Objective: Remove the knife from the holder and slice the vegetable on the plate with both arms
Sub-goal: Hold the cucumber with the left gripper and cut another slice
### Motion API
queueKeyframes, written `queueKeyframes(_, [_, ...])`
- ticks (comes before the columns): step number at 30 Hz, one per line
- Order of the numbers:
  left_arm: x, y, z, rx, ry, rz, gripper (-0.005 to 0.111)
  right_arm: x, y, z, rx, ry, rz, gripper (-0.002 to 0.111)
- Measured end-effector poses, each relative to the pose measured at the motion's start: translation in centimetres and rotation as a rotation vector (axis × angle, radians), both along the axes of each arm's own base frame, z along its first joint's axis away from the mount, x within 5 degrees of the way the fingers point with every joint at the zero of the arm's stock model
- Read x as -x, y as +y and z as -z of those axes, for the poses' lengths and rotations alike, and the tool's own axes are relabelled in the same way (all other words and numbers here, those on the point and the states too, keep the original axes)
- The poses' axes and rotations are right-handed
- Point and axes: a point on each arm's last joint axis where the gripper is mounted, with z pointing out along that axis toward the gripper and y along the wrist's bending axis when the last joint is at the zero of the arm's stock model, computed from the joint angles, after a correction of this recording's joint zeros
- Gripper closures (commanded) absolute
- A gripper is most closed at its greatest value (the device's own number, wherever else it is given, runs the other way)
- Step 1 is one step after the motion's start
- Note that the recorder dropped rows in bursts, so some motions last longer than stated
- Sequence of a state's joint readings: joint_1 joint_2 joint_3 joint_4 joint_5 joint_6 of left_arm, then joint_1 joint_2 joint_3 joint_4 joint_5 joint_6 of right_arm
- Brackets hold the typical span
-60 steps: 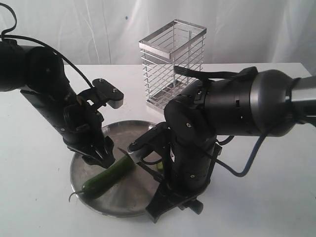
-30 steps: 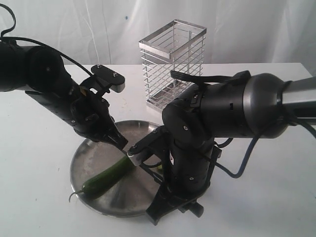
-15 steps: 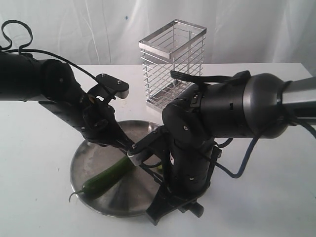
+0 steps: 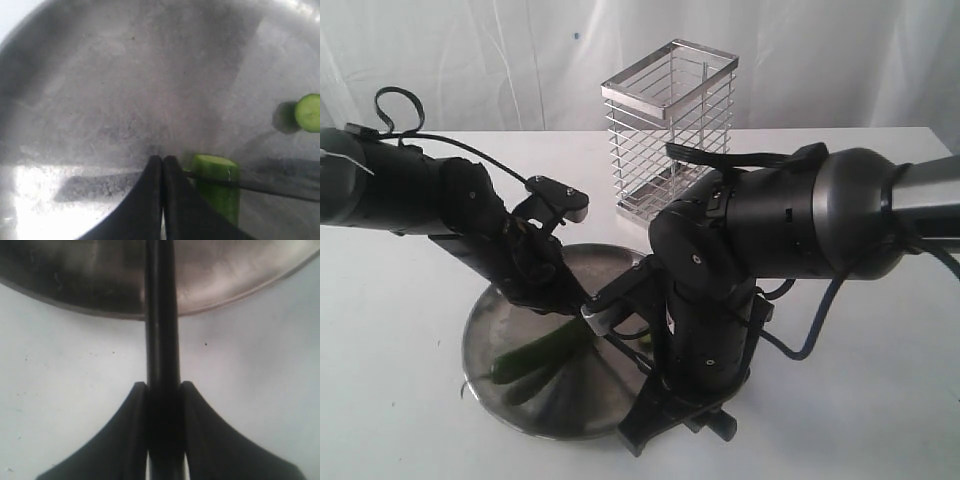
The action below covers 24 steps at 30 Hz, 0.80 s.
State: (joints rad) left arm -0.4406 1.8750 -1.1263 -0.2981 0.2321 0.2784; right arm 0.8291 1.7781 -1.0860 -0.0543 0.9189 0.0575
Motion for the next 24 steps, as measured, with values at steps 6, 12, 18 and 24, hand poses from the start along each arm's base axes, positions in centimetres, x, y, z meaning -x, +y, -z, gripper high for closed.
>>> queueKeyframes(6, [0.2, 0.1, -1.2, 0.008, -0.020, 0.012, 0.106, 0.1, -0.1, 0.0, 0.007, 0.006, 0.002, 0.108])
queueKeyframes(12, [0.5, 0.2, -3.2, 0.032, -0.074, 0.011, 0.106, 0.1, -0.1, 0.0, 0.008, 0.007, 0.003, 0.108])
queueKeyframes(18, [0.2, 0.1, -1.9, 0.018, -0.047, 0.009, 0.106, 0.1, -0.1, 0.0, 0.008, 0.007, 0.003, 0.108])
queueKeyframes(24, [-0.2, 0.0, 1.2, -0.016, 0.020, 0.006, 0.106, 0.2, -0.1, 0.0, 0.013, 0.019, 0.007, 0.108])
